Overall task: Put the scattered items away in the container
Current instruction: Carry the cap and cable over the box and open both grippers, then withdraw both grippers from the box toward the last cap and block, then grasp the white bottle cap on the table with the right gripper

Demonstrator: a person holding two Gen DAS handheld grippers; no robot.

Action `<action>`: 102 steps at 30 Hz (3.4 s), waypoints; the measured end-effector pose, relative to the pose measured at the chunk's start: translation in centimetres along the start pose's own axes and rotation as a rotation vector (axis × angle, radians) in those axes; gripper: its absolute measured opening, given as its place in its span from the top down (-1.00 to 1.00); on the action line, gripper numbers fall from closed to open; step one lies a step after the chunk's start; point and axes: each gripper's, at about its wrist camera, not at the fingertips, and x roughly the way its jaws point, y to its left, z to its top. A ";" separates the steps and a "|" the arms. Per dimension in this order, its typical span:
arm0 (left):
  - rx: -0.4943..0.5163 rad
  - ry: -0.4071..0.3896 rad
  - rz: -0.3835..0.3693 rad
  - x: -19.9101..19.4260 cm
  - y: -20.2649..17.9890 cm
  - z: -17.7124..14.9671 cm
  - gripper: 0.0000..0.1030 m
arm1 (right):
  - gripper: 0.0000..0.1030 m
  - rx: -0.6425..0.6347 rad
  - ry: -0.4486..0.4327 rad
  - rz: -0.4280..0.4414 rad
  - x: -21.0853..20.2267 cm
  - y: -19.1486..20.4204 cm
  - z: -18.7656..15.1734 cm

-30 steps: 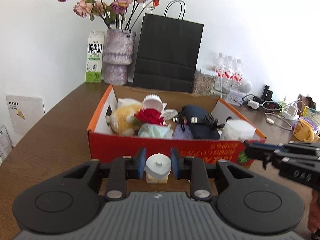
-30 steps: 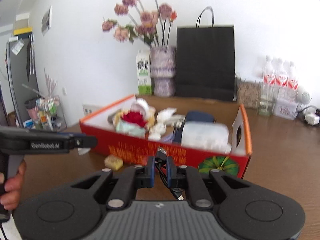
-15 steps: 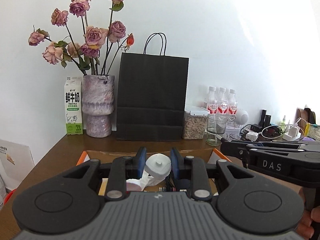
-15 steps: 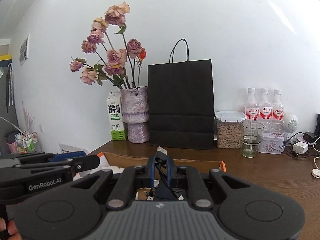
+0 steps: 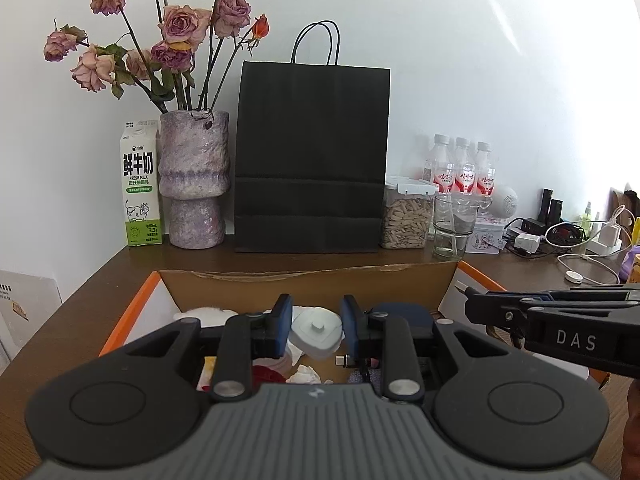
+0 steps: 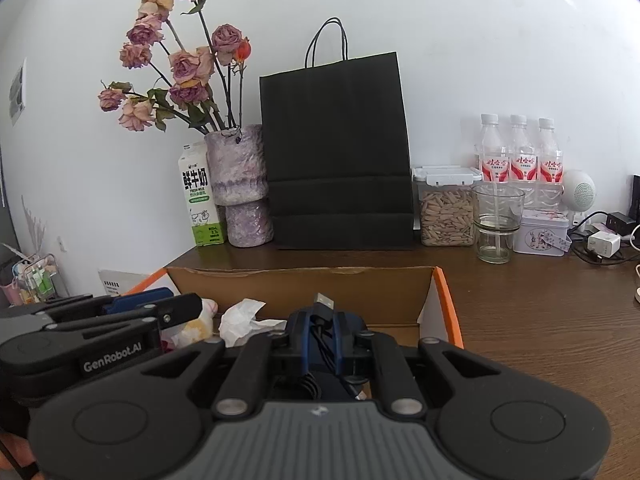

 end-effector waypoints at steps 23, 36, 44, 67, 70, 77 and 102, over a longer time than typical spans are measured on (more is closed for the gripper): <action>-0.084 -0.152 0.184 -4.5 3.0 0.4 -1.00 | -1.00 -0.047 -0.158 -0.064 -4.8 1.6 -0.2; -0.040 -0.120 0.186 -4.3 2.8 -1.1 -1.00 | -1.00 -0.041 -0.138 -0.079 -4.9 1.1 -1.3; -0.030 -0.112 0.217 -5.2 3.2 -2.1 -1.00 | -1.00 -0.050 -0.137 -0.077 -5.4 1.1 -2.4; -0.064 0.021 0.156 -9.9 6.3 -5.2 -1.00 | -1.00 -0.059 0.027 -0.037 -8.6 2.4 -7.2; -0.075 0.049 0.160 -10.2 7.1 -5.8 -1.00 | -1.00 -0.073 0.060 -0.030 -8.7 3.1 -7.8; -0.082 0.098 0.184 -10.3 8.5 -6.3 -1.00 | -1.00 -0.102 0.157 -0.015 -7.3 4.9 -8.5; -0.070 0.195 0.117 -9.8 10.5 -7.2 -1.00 | 0.47 -0.150 0.233 0.070 -4.0 9.4 -8.9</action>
